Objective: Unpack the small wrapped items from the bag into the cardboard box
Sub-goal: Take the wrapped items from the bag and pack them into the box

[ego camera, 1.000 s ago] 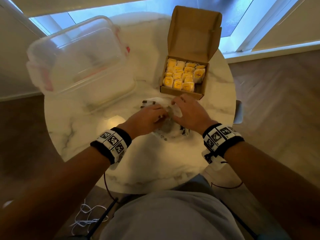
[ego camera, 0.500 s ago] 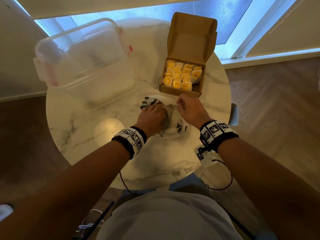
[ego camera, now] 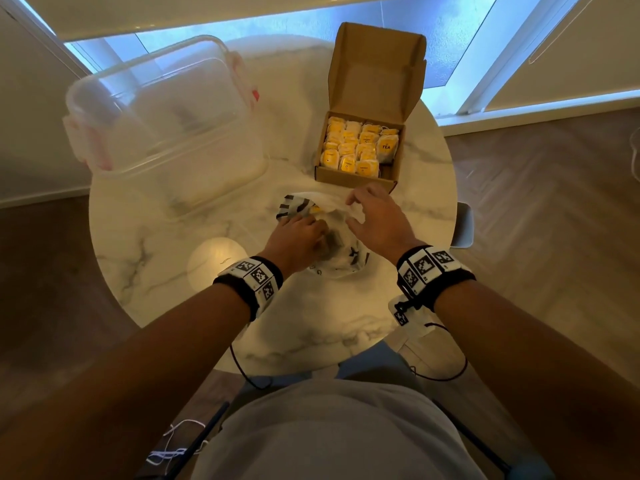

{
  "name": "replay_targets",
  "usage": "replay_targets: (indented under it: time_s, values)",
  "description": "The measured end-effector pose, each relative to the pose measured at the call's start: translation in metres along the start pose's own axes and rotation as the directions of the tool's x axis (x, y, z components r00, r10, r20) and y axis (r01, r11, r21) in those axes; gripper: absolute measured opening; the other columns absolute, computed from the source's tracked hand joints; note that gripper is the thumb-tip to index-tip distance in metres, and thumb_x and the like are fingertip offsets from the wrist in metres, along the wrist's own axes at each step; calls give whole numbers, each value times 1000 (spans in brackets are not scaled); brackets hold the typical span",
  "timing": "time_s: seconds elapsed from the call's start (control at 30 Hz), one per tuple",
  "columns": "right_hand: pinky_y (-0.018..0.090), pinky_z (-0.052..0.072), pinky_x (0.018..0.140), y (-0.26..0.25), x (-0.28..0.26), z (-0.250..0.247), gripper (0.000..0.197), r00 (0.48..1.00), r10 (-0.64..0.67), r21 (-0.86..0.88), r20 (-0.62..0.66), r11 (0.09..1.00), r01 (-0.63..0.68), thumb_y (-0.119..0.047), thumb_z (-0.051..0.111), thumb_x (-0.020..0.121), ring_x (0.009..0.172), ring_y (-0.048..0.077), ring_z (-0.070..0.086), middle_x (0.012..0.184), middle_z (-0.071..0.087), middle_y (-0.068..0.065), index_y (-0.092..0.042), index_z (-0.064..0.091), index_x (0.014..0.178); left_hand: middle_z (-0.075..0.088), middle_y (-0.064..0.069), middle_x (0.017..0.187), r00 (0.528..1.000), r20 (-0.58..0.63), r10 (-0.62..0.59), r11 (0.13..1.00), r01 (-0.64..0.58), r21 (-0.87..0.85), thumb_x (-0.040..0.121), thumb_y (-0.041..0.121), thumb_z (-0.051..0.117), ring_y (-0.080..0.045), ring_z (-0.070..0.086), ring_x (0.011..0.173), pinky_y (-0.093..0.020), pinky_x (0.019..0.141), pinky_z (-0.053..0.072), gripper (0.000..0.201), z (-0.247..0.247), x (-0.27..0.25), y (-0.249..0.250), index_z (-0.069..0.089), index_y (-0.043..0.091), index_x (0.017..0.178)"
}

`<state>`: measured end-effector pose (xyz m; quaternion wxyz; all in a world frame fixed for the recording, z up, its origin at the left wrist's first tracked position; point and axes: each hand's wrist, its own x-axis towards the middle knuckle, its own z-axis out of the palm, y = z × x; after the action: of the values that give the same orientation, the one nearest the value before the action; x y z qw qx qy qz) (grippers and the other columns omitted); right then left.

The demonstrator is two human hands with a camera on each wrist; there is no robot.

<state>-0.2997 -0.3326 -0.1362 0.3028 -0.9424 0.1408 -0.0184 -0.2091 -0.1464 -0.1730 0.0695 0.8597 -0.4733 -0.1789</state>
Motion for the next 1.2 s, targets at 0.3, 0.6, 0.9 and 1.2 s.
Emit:
replay_targets:
  time_s: [0.3,0.6,0.9,1.2]
  values:
    - [33,49,75,-11,-17,2,25,977,-18,59,215,998,5,-13,70,78,86,15,56,95,59,-4,-20,64,102,63,-9,112,998,-58,-36,982,24,-186,88,29,66,-30,62,92,-34,77,42,29,0,1,4,58,14,111]
    - [38,50,83,-6,-23,12,30,957,68,34,281,996,-81,-12,70,76,98,21,57,105,58,0,-21,64,104,65,-7,110,998,0,-68,991,67,-114,87,39,67,-29,59,102,-39,90,41,33,1,4,6,63,15,109]
    - [42,52,86,-9,-21,16,41,935,121,-32,334,993,-117,-17,70,78,104,22,57,116,55,0,-23,60,117,58,-10,115,999,-2,-36,961,34,-275,82,25,75,-28,57,97,-38,80,50,34,2,-3,0,61,12,110]
    - [42,52,81,-14,-22,15,37,935,107,-74,338,993,-86,-20,68,84,102,27,58,120,51,2,-18,59,120,55,0,94,998,11,-58,933,58,-356,76,31,79,-23,54,77,-30,61,41,41,-1,-3,1,51,14,101]
